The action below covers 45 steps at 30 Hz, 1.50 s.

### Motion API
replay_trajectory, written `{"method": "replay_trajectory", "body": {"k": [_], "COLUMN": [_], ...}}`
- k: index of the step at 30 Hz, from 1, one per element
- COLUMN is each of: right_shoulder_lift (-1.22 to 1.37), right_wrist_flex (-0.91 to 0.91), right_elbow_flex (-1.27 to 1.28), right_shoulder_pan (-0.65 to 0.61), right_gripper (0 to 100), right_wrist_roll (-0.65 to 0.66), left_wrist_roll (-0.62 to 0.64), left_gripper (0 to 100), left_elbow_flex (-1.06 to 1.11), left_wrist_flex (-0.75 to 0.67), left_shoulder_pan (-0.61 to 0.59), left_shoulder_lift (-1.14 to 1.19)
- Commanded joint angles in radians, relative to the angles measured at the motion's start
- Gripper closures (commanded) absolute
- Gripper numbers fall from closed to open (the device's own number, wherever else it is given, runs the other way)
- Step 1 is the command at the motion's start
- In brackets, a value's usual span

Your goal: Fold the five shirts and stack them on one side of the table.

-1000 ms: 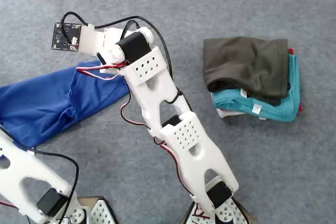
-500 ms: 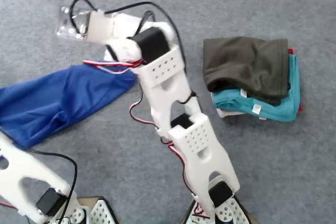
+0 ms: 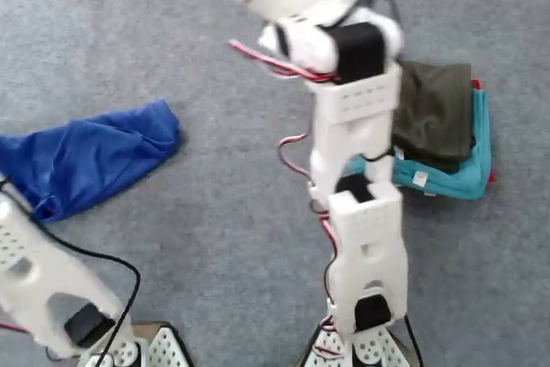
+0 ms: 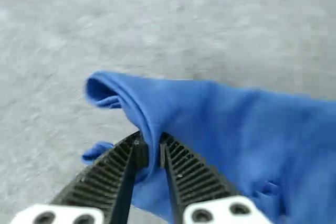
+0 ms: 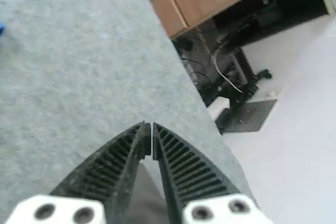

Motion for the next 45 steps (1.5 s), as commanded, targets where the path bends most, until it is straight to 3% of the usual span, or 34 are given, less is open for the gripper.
{"method": "replay_trajectory", "body": {"k": [1,10,17,21,23,27,33,36,38,41,45], "right_shoulder_lift": [-0.082,-0.091,-0.091,-0.09,-0.088,-0.071,-0.031,0.039,0.104,0.18,0.246], "right_wrist_flex": [0.003,0.003,0.003,0.003,0.003,0.003,-0.014,-0.121,-0.216,-0.256,-0.229], "right_elbow_flex": [-0.031,-0.028,-0.028,-0.027,-0.022,0.058,0.24,0.332,0.372,0.374,0.354], "right_shoulder_pan": [0.094,0.259,0.285,0.272,0.264,0.199,-0.055,-0.172,-0.224,-0.282,-0.336], "right_gripper": [98.4,98.4,98.4,98.4,98.4,98.4,98.4,98.4,98.4,98.4,98.4], "right_wrist_roll": [-0.006,-0.006,-0.006,-0.006,-0.006,-0.008,-0.094,-0.147,-0.183,-0.212,-0.238], "left_wrist_roll": [0.028,0.209,0.327,0.514,0.592,0.552,0.489,0.488,0.482,0.511,0.562], "left_gripper": [97,97,96,78,76,75,78,90,98,97,97], "left_elbow_flex": [0.216,0.513,0.538,0.495,0.417,0.206,0.094,0.194,0.311,0.461,0.392], "left_wrist_flex": [0.005,0.003,-0.078,-0.106,-0.107,-0.023,0.005,-0.025,-0.129,-0.295,-0.275], "left_shoulder_pan": [0.197,0.628,0.771,0.641,0.522,0.392,0.295,0.242,0.237,0.236,0.196], "left_shoulder_lift": [-0.222,-0.35,-0.252,-0.144,-0.104,-0.071,-0.121,-0.064,0.034,0.203,0.278]}}
